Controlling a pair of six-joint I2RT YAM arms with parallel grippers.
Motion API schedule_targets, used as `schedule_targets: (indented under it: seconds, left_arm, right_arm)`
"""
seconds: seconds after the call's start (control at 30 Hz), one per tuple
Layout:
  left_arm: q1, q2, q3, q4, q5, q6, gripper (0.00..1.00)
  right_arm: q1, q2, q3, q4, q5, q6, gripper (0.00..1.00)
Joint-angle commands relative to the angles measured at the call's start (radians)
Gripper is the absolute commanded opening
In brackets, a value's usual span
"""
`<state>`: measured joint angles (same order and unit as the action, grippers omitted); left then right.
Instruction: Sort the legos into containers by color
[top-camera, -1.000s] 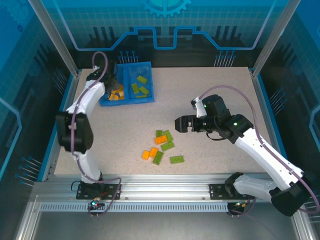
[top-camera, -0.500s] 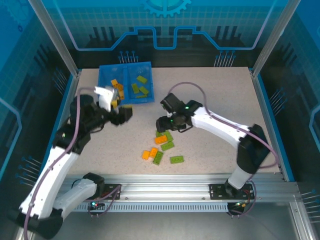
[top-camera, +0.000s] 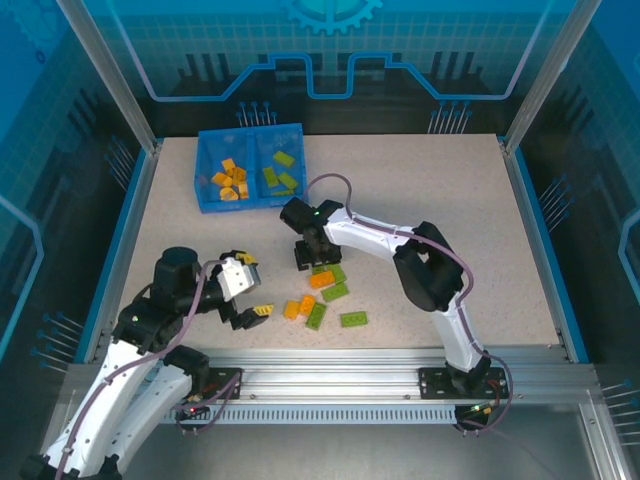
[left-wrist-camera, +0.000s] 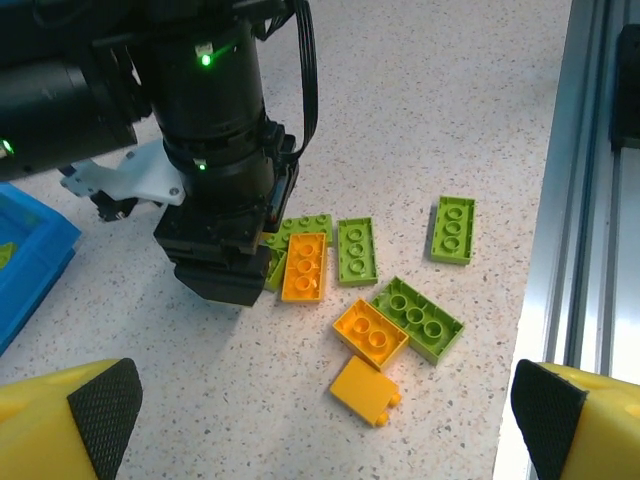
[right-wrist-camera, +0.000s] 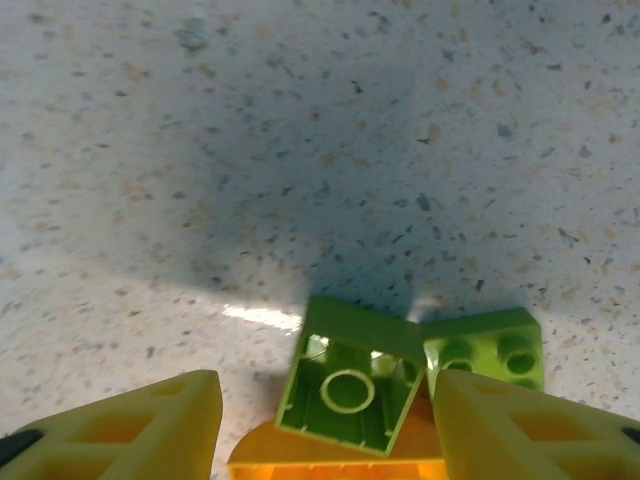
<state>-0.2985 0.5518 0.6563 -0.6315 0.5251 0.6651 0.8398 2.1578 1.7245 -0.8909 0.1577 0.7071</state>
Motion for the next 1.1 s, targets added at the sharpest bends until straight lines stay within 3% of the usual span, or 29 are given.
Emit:
schedule_targets:
  seconds: [0.0, 0.37, 0.5, 0.7, 0.83, 1.07]
  left_arm:
    - [-0.004, 0.015, -0.009, 0.081, 0.023, 0.048, 0.99]
    - [-0.003, 0.005, -0.055, 0.161, -0.032, 0.014, 0.99]
    - [-0.004, -0.028, -0.08, 0.213, -0.097, -0.012, 0.99]
    - [-0.003, -0.072, -0.14, 0.353, -0.234, -0.087, 0.99]
    - [-0.002, -0.084, -0.15, 0.375, -0.345, -0.113, 0.99]
    - [-0.001, -0.123, -0.174, 0.372, -0.428, -0.119, 0.99]
  right_arm:
    - [0.01, 0.032, 0.032, -0.053, 0.032, 0.031, 0.58]
    - [0.022, 0.077, 0.055, -0.052, 0.023, 0.02, 0.34]
    - [0.028, -0.023, 0.037, -0.02, 0.064, -0.01, 0.3]
    - [0.036, -0.208, 0.01, 0.228, 0.105, -0.192, 0.29]
    - [0.022, -0.128, 0.171, 0.25, 0.218, -0.294, 0.29]
    - [-0.029, 0.192, 0.623, 0.231, 0.308, -0.409, 0.29]
